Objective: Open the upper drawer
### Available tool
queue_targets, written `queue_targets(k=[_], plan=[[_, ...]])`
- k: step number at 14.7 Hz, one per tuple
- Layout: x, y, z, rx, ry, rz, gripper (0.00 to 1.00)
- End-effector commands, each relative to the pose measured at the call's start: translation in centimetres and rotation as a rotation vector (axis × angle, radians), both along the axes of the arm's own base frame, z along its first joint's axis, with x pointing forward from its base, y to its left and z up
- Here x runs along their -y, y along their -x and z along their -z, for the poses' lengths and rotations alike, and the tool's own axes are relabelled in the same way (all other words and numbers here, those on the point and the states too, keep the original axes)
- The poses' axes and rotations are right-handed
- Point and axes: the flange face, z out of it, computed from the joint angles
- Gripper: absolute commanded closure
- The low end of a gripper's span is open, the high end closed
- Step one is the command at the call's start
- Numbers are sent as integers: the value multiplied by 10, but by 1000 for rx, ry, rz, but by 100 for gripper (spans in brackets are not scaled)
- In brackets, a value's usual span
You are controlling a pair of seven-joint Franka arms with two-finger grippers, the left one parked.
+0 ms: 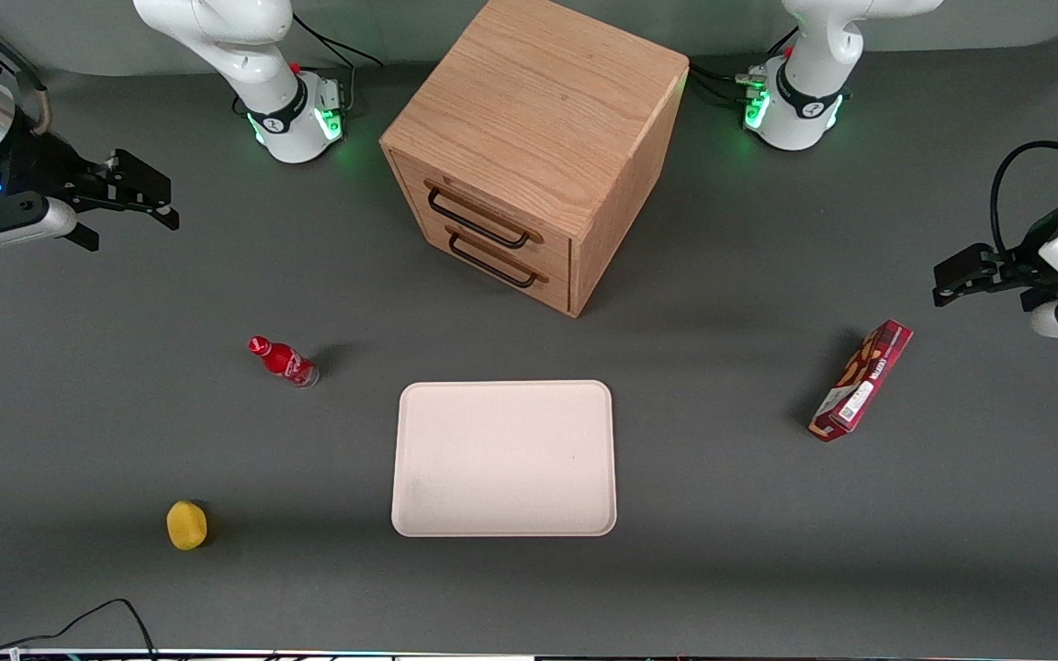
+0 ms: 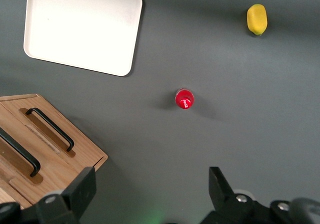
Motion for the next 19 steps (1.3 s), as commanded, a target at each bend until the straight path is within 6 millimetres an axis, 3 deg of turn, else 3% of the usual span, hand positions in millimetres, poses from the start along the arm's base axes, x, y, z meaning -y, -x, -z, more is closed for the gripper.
queue_targets(k=[1, 7, 12, 16, 19], plan=[[-1, 0, -5, 2, 13, -5, 0], [2, 0, -5, 1, 10, 7, 0], [17, -4, -3, -1, 6, 39, 0], [16, -1, 0, -31, -3, 152, 0], [-10, -6, 14, -77, -83, 154, 0]])
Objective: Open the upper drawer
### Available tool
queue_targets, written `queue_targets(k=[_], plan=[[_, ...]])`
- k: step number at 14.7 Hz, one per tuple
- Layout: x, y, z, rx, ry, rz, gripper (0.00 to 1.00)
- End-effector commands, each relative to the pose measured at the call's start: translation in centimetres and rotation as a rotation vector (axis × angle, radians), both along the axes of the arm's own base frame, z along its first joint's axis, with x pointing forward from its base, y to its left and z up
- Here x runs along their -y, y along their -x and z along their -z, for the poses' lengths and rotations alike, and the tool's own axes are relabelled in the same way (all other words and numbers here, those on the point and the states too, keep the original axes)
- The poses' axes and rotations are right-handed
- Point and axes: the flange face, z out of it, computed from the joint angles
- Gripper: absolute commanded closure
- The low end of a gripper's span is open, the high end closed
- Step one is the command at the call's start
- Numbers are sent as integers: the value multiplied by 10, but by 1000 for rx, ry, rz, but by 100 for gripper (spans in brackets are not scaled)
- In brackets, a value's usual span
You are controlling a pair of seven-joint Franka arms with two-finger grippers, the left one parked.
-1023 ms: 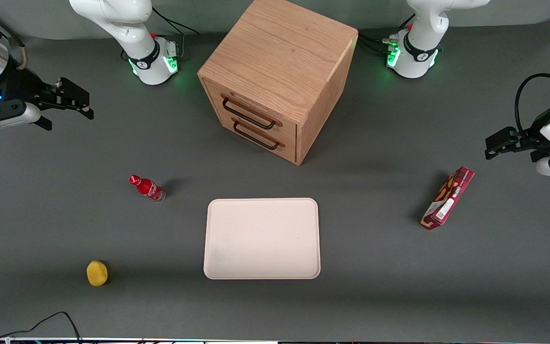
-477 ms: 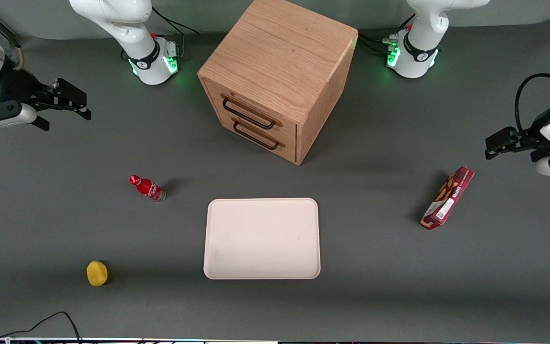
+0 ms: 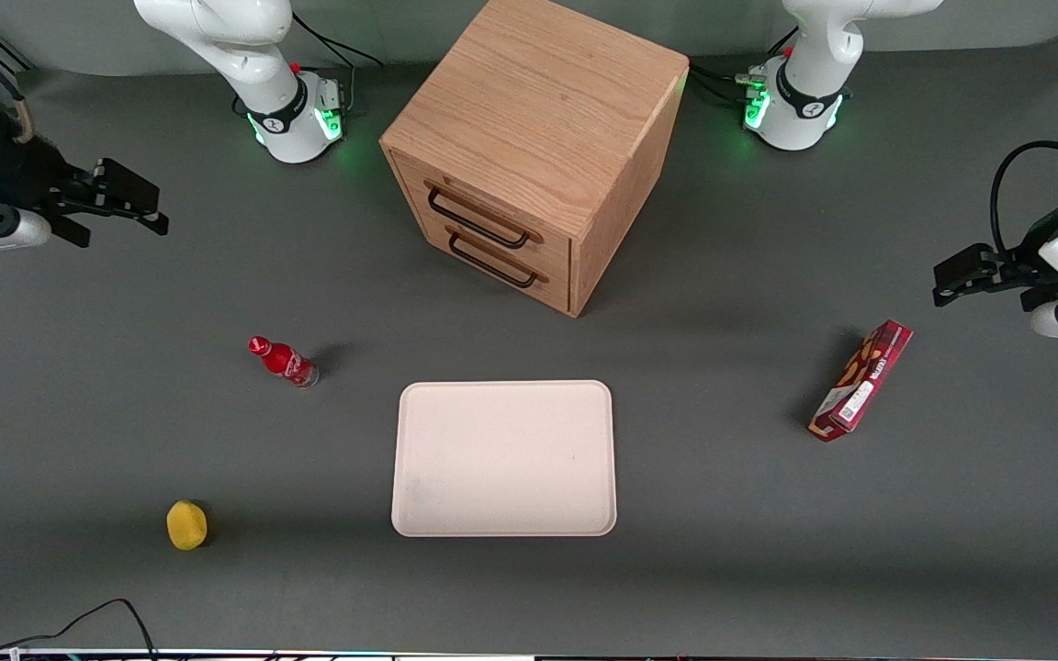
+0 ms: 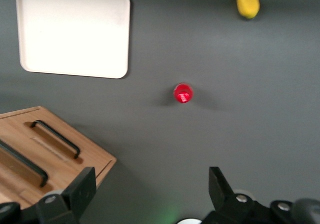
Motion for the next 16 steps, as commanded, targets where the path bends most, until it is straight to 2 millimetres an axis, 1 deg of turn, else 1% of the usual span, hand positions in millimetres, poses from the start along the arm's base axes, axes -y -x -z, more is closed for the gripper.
queue_targets(k=[1, 2, 3, 4, 5, 7, 8, 9, 10, 11, 13, 14, 16], plan=[[-34, -2, 9, -38, -69, -5, 0], [-60, 3, 10, -33, -75, -51, 0], [-77, 2, 14, -34, -95, -78, 0], [-99, 5, 18, -57, -156, -111, 0], [-115, 8, 19, -59, -185, -137, 0], [-171, 23, 22, -32, -177, -244, 0], [-189, 26, 25, -6, -166, -276, 0], [-209, 24, 41, -18, -168, -321, 0], [-217, 16, 58, -46, -180, -338, 0], [-220, 11, 65, -34, -194, -366, 0], [-224, 1, 81, -15, -219, -486, 0], [-230, -2, 92, -16, -221, -542, 0], [-233, -7, 106, -8, -194, -629, 0]])
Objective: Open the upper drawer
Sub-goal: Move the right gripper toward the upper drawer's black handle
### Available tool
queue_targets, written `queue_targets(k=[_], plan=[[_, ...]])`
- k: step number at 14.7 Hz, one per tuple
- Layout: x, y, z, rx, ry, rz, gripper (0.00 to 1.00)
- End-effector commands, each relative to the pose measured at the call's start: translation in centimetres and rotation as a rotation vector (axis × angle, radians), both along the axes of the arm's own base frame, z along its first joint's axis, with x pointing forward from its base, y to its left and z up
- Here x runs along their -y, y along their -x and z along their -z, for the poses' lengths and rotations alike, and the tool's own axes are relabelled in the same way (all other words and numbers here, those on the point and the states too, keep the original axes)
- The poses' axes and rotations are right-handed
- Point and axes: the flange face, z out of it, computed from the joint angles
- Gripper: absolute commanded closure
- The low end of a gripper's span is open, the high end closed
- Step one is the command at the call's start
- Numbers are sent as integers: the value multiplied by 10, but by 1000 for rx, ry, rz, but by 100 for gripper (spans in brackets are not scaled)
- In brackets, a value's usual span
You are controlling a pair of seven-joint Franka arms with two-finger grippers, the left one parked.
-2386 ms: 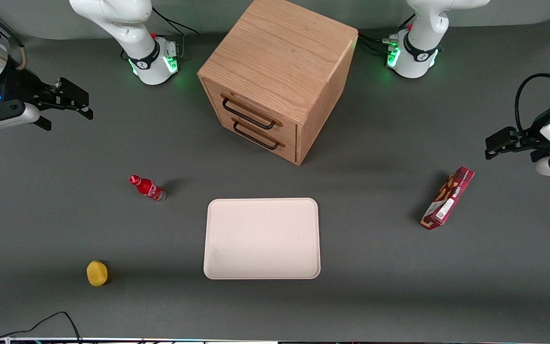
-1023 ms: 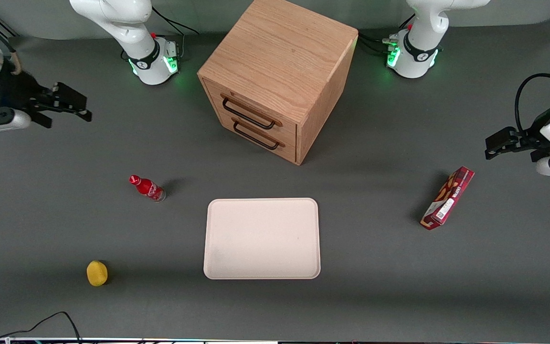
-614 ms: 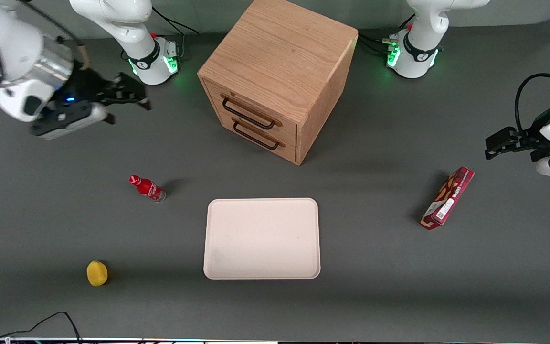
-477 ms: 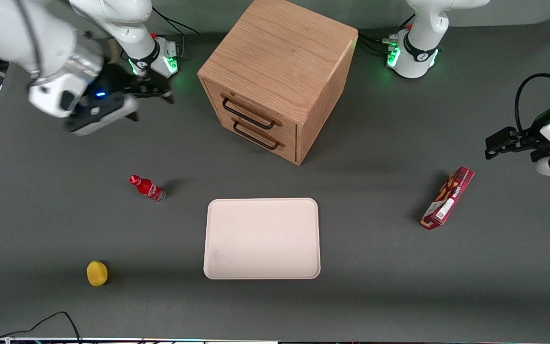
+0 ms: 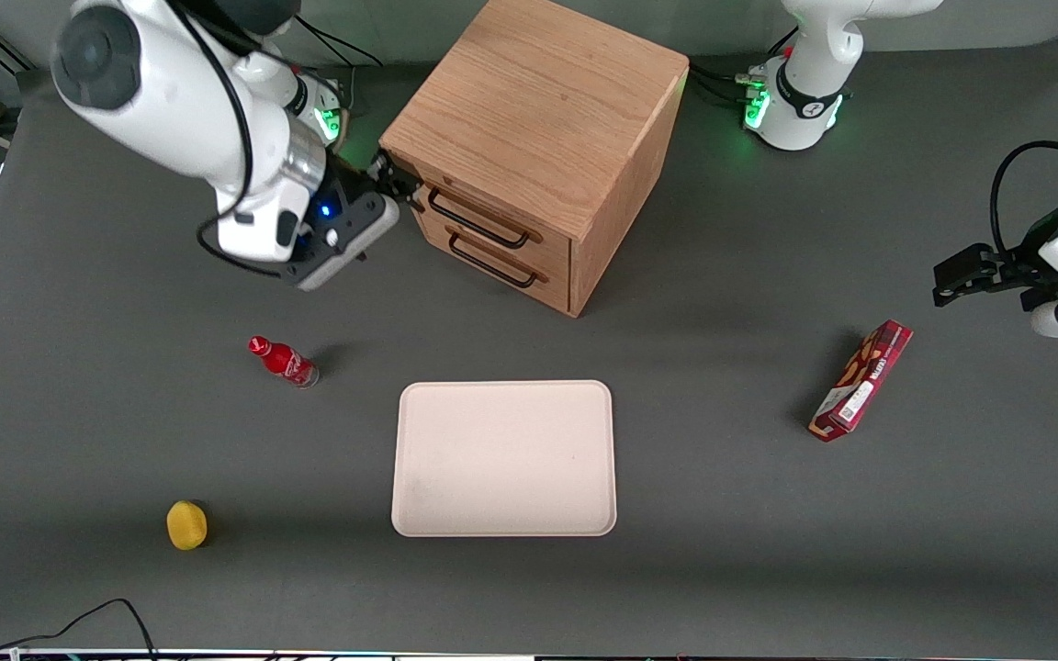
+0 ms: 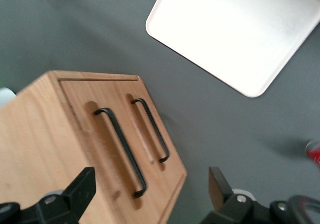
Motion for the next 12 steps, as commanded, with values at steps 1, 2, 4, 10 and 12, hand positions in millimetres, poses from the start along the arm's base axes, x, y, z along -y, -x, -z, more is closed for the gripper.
queue_targets(k=[1, 2, 4, 10, 12], plan=[[-14, -6, 15, 39, 5, -155, 0], [-20, -3, 17, 53, 14, -195, 0], [-31, 1, 23, 59, 15, -243, 0], [-60, 25, 66, 47, 28, -334, 0], [-61, 26, 72, 54, 23, -356, 0]])
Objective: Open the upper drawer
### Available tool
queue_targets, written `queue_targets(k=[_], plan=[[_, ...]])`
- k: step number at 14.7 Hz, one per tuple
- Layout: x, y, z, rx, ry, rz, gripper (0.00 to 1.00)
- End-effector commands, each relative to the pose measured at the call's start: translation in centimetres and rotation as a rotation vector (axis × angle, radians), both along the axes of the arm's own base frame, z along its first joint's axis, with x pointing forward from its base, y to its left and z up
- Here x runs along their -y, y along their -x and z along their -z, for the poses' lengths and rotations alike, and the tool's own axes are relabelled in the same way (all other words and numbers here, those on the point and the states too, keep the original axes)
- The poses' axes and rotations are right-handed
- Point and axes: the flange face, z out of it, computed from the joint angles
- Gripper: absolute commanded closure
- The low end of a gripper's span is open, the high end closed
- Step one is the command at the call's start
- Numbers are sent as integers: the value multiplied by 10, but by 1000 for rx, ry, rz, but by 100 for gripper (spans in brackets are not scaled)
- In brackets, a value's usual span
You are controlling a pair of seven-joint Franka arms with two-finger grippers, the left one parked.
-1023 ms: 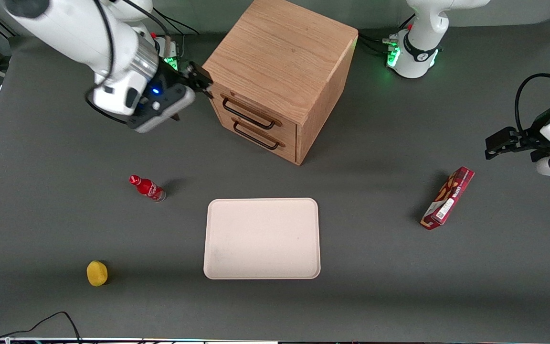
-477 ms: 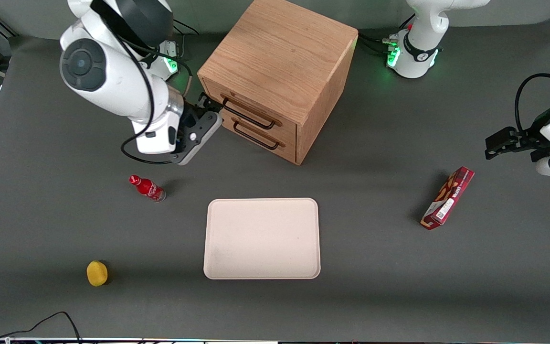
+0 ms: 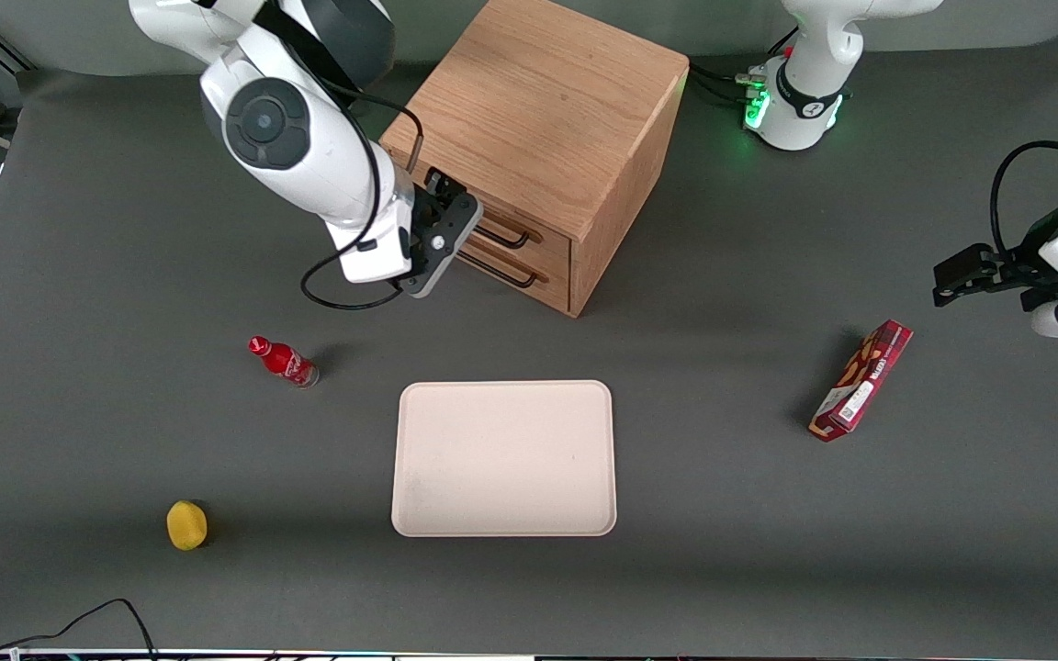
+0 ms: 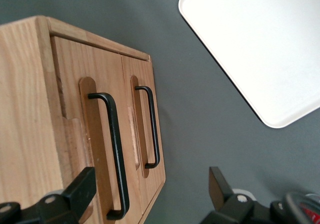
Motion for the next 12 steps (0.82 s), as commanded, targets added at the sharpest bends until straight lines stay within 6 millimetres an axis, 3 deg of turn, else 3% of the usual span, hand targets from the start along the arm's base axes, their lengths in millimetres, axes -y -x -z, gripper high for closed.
queue_targets(k=[1, 5, 12], plan=[[-2, 0, 8, 28, -8, -40, 0], [-14, 15, 32, 34, -5, -58, 0], [-13, 35, 51, 25, 14, -53, 0]])
